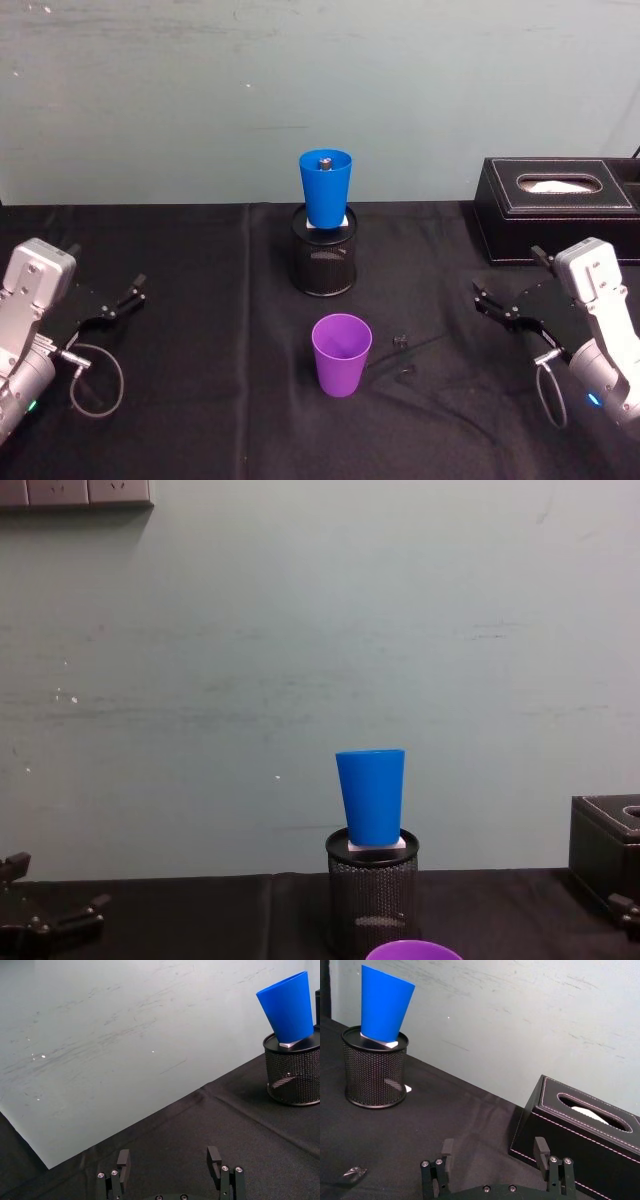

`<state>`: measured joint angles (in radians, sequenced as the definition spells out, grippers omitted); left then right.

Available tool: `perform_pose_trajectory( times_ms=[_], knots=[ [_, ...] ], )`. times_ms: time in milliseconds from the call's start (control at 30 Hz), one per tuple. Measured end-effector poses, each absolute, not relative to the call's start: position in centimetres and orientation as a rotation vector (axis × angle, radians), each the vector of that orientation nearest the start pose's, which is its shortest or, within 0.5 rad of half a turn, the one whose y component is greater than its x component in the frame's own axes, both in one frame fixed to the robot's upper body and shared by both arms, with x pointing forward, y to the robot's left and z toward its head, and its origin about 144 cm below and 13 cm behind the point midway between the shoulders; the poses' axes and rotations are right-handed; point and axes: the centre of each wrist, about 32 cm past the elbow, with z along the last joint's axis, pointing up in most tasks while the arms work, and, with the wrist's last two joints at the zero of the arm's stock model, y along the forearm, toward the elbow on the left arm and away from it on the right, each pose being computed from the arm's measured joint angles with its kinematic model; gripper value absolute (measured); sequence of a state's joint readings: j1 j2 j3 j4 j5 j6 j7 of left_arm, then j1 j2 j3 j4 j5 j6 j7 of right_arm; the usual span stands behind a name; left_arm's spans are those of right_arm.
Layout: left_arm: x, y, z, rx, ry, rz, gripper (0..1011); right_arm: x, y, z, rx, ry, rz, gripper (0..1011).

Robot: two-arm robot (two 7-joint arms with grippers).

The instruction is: Pick up one cup with a gripper and tap it against the other cup.

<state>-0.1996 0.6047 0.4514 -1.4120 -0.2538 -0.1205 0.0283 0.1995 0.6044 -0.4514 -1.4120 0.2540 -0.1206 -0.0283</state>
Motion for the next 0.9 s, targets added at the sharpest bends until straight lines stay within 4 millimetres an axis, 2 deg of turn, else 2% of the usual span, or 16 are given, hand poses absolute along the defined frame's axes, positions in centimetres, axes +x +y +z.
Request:
perform_pose_trajectory(
  times_ms=[900],
  knots=[
    [48.86, 30.97, 113.98, 0.304, -0.285, 1.248, 1000, 48.86, -30.97, 113.98, -0.304, -0.285, -1.248, 1002]
  ],
)
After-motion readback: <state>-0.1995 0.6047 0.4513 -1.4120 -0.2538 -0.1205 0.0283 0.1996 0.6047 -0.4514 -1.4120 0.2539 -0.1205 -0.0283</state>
